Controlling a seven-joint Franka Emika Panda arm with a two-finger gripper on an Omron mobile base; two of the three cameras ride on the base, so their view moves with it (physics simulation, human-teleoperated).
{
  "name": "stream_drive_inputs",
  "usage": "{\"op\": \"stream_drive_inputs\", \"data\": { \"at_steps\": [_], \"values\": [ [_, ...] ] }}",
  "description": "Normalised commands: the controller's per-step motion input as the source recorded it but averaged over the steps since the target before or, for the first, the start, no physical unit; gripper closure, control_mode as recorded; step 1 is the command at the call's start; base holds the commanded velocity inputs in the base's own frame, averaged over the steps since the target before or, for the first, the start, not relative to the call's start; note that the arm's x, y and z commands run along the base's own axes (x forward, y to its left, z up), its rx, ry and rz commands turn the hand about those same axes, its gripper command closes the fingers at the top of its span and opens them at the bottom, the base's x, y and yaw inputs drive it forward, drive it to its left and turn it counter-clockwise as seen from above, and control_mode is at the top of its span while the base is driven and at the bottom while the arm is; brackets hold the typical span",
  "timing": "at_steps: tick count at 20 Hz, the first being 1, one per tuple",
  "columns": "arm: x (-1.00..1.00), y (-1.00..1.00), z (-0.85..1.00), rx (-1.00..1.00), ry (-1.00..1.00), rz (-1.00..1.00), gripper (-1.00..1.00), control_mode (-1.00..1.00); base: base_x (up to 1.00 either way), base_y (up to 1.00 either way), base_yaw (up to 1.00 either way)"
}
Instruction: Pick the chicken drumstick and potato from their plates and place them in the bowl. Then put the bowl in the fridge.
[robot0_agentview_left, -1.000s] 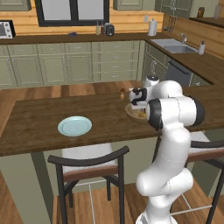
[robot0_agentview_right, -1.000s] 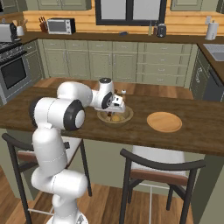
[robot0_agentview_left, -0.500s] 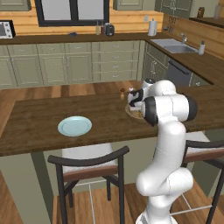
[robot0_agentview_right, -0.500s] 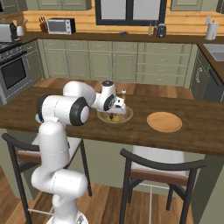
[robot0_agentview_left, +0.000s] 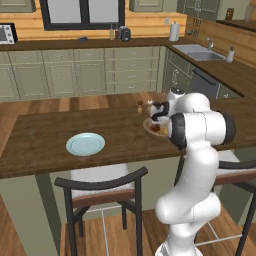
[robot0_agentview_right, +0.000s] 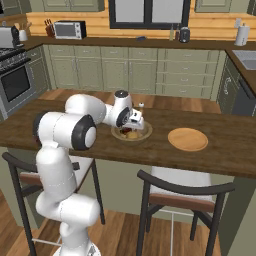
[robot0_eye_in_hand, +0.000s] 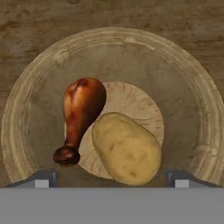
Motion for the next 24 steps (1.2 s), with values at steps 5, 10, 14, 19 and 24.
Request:
{"op": "stream_drive_inputs", "data": {
  "at_steps": [5, 10, 14, 19, 24],
  "values": [
    [-0.75, -0.17, 0.24, 0.02, -0.08, -0.32, -1.0, -1.0, 0.0, 0.0, 0.0],
    [-0.26, -0.52, 0.41, 0.07, -0.07, -0.41, -1.0, -1.0, 0.0, 0.0, 0.0],
    [-0.35, -0.47, 0.33, 0.29, -0.02, -0.24, -1.0, -1.0, 0.0, 0.0, 0.0],
    [-0.14, -0.33, 0.11, 0.38, 0.01, -0.02, -1.0, -1.0, 0.0, 0.0, 0.0],
    [0.24, -0.1, -0.13, 0.14, 0.07, 0.0, -1.0, -1.0, 0.0, 0.0, 0.0]
  ]
}}
